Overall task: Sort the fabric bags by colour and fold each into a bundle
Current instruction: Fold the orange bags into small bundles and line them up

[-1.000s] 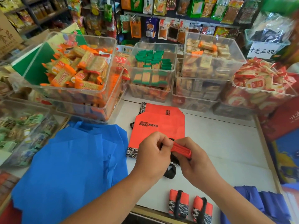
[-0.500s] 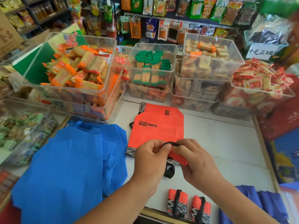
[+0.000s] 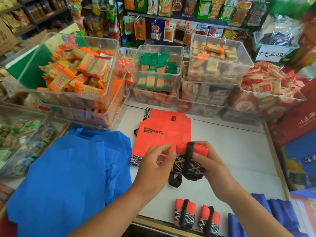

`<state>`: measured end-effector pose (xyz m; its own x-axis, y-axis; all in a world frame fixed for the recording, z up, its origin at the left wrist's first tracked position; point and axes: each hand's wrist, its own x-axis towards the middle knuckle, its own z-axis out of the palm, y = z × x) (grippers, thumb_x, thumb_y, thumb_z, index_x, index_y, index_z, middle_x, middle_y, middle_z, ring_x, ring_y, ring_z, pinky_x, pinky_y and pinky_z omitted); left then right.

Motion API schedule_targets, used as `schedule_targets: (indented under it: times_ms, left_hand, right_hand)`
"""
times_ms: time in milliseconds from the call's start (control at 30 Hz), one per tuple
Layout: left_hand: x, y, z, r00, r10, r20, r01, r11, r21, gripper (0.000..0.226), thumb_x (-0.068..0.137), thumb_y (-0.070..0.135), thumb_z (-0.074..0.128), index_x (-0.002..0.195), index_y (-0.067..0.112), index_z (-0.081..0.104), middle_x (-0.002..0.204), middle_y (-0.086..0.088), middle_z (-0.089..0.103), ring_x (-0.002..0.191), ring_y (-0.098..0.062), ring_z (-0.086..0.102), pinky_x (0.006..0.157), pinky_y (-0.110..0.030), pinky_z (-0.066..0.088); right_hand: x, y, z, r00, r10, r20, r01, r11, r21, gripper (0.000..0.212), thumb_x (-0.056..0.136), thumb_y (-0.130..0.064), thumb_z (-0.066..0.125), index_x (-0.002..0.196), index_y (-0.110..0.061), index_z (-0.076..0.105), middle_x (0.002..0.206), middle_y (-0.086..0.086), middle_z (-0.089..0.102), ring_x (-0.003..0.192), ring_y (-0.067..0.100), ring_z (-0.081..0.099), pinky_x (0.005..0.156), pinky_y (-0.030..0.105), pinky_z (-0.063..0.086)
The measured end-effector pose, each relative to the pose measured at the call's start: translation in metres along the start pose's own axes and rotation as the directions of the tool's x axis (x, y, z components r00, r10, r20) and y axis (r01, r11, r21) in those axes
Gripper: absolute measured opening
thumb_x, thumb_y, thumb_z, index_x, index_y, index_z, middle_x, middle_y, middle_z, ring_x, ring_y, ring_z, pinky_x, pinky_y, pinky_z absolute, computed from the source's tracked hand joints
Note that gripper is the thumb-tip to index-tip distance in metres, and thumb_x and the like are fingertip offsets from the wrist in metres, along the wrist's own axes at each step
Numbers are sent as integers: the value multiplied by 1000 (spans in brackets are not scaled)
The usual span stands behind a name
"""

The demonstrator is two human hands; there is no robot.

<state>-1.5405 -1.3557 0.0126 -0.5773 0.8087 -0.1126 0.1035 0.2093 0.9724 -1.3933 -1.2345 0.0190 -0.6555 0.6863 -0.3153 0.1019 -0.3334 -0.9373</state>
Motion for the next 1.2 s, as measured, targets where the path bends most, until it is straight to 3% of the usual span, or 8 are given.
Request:
schedule_targets:
  times_ms: [167, 300, 467, 767, 900, 1033, 1133, 1200]
  left_hand:
    - [-12, 2, 19, 996, -78, 40, 83, 986, -146, 9, 97, 19, 71, 105, 22, 68, 88, 6, 74, 74, -7, 67, 68, -25, 57]
    - [-10, 3, 19, 988, -125, 91, 143, 962, -232, 17, 94, 11, 73, 109, 17, 66, 94, -5, 76, 88, -28, 72, 76, -43, 61]
    - [-5, -7, 15, 967, -150, 205, 196, 955, -223, 27, 97, 13, 70, 120, 27, 69, 103, -1, 77, 97, -14, 74, 83, -30, 61]
    - [-4, -61, 19, 939, -266, 217, 299, 945, -135, 18, 94, 19, 74, 112, 24, 72, 101, 2, 77, 94, -9, 72, 79, -23, 58]
    - [-6, -125, 33, 893, -428, 141, 425, 904, 55, 14, 96, 17, 70, 108, 22, 66, 98, 0, 72, 85, -7, 67, 71, -16, 55]
    - [-15, -199, 51, 814, -570, 109, 529, 805, 268, 11, 99, 20, 62, 106, 26, 67, 105, 2, 73, 96, -13, 68, 90, -33, 58]
    - [-18, -230, 62, 797, -598, 84, 499, 730, 467, 22, 104, 27, 51, 115, 22, 69, 112, -2, 72, 103, -19, 66, 92, -34, 54]
    - [-20, -237, 65, 815, -578, 44, 476, 710, 519, 34, 104, 43, 48, 120, 19, 65, 118, -3, 68, 104, -19, 64, 92, -35, 55]
  right_hand:
    - [-3, -7, 13, 998, 53, -34, -52, 998, 44, 39, 81, -45, 73, 116, -31, 67, 102, 9, 72, 81, 28, 66, 68, 44, 46]
    - [-6, -1, 16, 996, 14, -88, -17, 999, -35, 25, 88, -38, 79, 104, -23, 67, 91, 12, 73, 78, 28, 69, 66, 41, 54]
    - [-7, 7, 14, 995, 66, -73, -71, 995, -65, 22, 105, -32, 57, 110, -11, 60, 84, 16, 69, 63, 32, 68, 48, 32, 51]
    - [-1, 50, -9, 959, 284, 17, -280, 952, -121, 35, 93, -46, 71, 116, -21, 69, 109, 11, 75, 100, 26, 75, 76, 43, 64]
    - [-5, 93, -36, 919, 290, -268, -373, 861, -347, 33, 94, -54, 66, 110, -24, 69, 102, -2, 74, 97, 19, 72, 85, 41, 62]
    - [-18, 154, -55, 922, 153, -355, -359, 677, -642, 15, 101, -39, 58, 106, -30, 69, 109, -15, 71, 105, 12, 66, 81, 23, 47]
    - [-24, 200, -61, 968, 39, -249, -247, 335, -909, 53, 96, -62, 39, 133, -32, 64, 146, -3, 58, 135, 23, 52, 109, 41, 42]
    - [-25, 218, -59, 963, 168, -213, -229, 81, -970, 69, 94, -73, 23, 154, -43, 37, 170, 2, 23, 158, 31, 15, 124, 54, 15]
